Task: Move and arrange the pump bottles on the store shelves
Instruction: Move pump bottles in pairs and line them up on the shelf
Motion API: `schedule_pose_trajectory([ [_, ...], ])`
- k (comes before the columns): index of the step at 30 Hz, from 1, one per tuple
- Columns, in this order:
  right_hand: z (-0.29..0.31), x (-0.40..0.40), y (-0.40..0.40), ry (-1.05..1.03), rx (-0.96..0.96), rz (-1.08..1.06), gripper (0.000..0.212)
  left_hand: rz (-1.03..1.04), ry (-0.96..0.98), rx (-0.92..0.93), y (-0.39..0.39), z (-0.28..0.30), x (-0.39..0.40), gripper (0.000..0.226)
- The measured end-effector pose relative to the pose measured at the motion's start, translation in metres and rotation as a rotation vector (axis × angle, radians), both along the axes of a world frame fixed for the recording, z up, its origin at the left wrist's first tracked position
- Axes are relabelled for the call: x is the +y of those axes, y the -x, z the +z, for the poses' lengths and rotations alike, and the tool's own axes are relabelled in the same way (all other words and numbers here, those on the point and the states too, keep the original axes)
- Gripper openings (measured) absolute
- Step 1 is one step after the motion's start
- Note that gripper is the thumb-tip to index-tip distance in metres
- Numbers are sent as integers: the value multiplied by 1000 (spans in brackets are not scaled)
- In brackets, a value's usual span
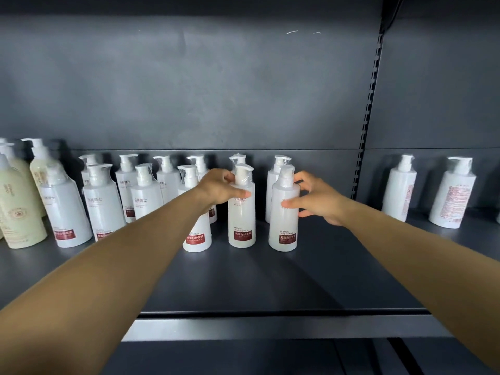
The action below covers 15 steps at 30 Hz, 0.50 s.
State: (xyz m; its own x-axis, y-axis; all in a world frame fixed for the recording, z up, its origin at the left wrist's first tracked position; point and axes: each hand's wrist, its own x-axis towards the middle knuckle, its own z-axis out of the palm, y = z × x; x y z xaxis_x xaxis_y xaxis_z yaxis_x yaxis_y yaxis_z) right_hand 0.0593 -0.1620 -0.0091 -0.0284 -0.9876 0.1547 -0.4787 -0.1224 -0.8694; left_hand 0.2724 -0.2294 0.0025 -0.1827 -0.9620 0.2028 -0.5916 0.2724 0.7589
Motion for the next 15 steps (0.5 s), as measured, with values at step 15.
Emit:
schedule_pose_trajectory([
  [15,-1,-2,2,0,3,16,43,-31,-33,-46,-4,12,5,28],
])
